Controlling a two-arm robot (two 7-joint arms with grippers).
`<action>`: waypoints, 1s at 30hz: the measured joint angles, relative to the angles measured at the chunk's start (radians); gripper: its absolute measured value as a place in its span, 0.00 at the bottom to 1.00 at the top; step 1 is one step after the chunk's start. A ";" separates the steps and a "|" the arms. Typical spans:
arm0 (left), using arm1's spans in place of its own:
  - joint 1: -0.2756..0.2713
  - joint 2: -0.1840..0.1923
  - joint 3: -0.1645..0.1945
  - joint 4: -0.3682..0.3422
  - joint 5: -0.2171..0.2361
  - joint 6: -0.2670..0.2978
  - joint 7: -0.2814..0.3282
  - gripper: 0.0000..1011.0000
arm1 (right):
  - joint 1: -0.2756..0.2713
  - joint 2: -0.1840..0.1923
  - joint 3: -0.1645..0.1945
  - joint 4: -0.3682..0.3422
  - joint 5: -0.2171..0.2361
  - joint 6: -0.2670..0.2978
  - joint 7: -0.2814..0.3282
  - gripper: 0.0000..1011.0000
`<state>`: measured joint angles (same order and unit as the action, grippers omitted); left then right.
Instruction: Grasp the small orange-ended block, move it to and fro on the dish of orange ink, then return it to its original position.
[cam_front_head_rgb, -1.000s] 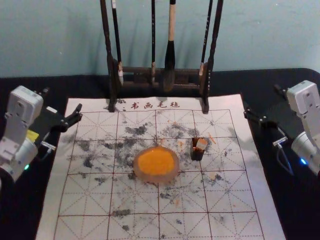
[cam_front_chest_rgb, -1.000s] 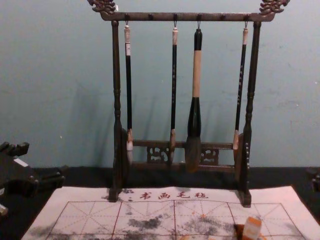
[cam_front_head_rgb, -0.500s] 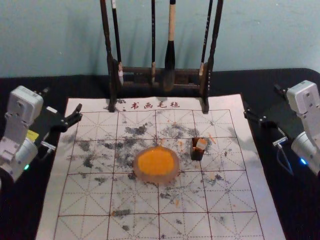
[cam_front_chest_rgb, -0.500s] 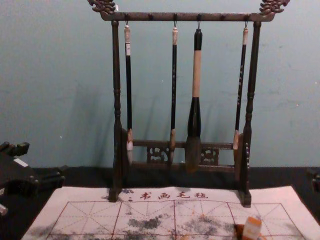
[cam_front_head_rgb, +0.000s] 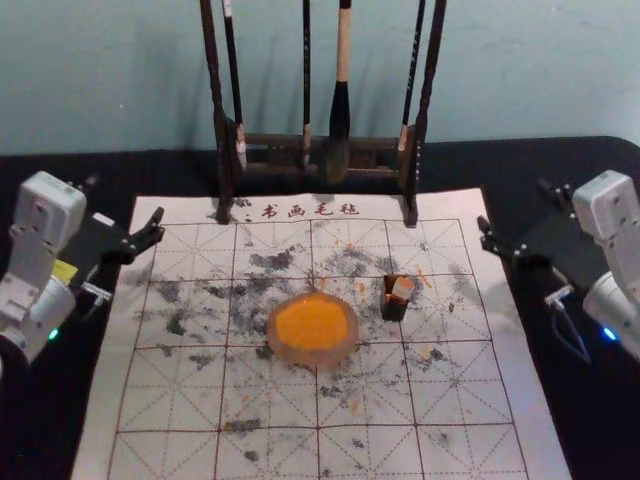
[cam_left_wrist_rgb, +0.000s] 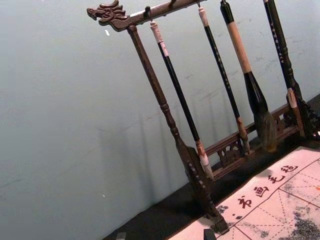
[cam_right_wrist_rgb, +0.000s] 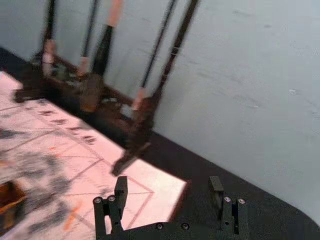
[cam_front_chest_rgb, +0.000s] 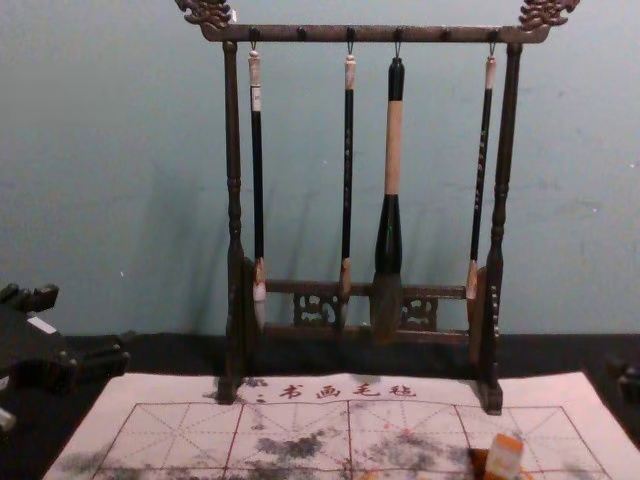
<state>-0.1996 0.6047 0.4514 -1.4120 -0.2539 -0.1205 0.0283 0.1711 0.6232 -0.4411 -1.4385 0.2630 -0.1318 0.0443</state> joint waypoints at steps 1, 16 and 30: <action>0.000 0.000 0.000 0.000 0.000 0.000 0.000 0.99 | -0.004 0.005 0.000 -0.005 0.004 -0.003 0.014 0.99; 0.000 0.000 0.000 0.000 0.000 0.000 0.000 0.99 | -0.071 0.099 -0.013 -0.082 0.057 -0.053 0.294 0.99; 0.000 0.000 0.000 0.000 0.000 0.000 0.000 0.99 | -0.044 0.061 -0.042 -0.077 0.059 -0.037 0.426 0.99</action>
<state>-0.1996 0.6047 0.4514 -1.4120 -0.2539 -0.1205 0.0283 0.1268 0.6837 -0.4835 -1.5154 0.3222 -0.1683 0.4707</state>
